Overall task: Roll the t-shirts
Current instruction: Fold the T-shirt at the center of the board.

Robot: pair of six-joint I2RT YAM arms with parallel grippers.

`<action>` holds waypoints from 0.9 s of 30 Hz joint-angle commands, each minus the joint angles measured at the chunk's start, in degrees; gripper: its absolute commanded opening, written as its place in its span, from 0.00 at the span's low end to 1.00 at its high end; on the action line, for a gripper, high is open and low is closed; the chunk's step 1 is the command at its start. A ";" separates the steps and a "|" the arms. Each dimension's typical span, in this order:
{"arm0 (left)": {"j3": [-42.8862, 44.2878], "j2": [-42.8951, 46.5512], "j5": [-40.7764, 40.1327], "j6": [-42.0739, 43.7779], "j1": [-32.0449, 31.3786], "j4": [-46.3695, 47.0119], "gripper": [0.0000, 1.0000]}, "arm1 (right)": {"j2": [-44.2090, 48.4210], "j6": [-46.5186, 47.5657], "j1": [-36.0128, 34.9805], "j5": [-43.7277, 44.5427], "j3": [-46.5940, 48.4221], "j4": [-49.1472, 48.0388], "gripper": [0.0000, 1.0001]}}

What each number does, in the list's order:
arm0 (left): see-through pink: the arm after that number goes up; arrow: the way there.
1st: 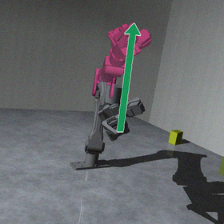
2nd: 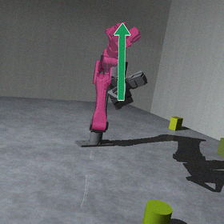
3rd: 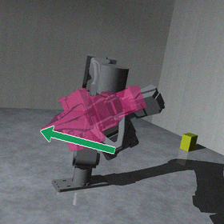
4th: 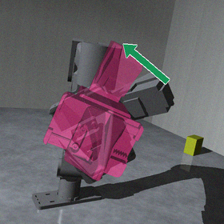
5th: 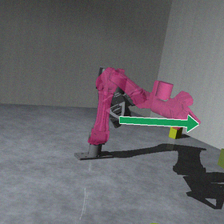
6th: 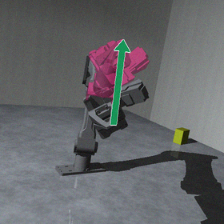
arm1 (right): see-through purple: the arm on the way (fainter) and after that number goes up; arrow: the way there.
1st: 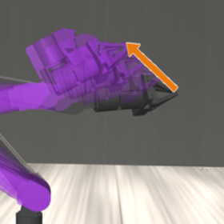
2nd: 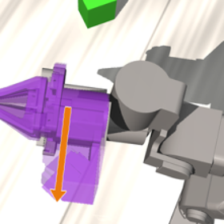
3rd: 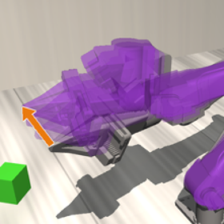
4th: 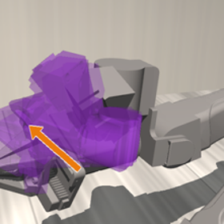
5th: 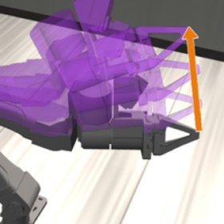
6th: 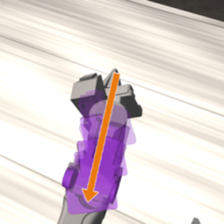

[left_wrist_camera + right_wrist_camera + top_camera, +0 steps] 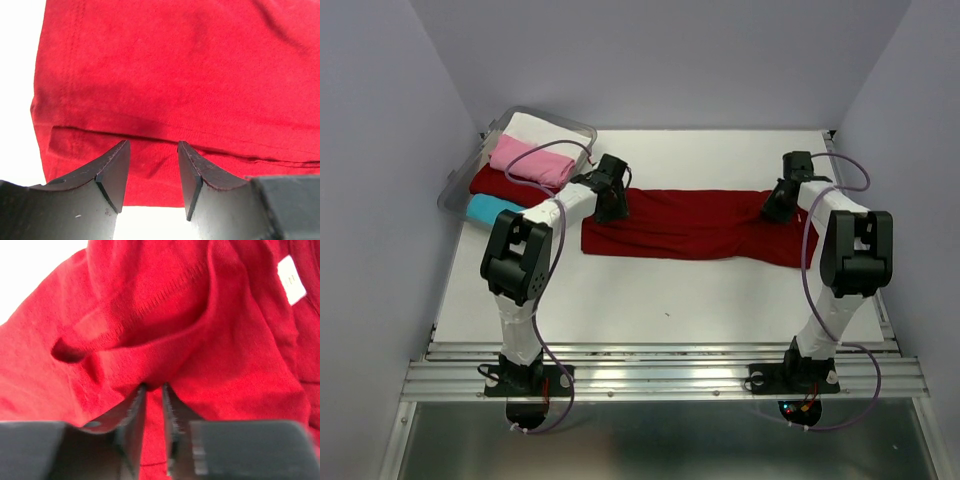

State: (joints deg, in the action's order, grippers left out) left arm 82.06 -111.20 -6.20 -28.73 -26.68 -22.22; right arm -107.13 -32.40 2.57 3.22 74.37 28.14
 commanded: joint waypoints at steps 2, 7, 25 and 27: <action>-2.34 5.02 -2.07 1.13 0.04 -0.46 0.53 | -0.10 -0.29 -0.11 1.08 4.12 -2.21 0.08; -3.57 5.38 -1.71 0.87 0.05 0.07 0.53 | 1.40 -0.29 -0.11 0.47 4.29 -3.09 0.01; -7.09 6.96 -1.71 0.78 0.31 0.60 0.56 | -0.54 0.50 -0.11 2.58 6.05 -1.77 0.36; -5.78 6.09 -2.59 0.87 0.31 0.86 0.56 | 2.08 0.59 -0.11 2.66 5.53 -1.69 0.37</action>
State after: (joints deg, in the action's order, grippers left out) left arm 74.59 -106.76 -6.94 -28.51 -26.55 -22.02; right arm -111.53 -32.40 2.57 4.29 80.09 27.49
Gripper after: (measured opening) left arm 0.561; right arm 0.362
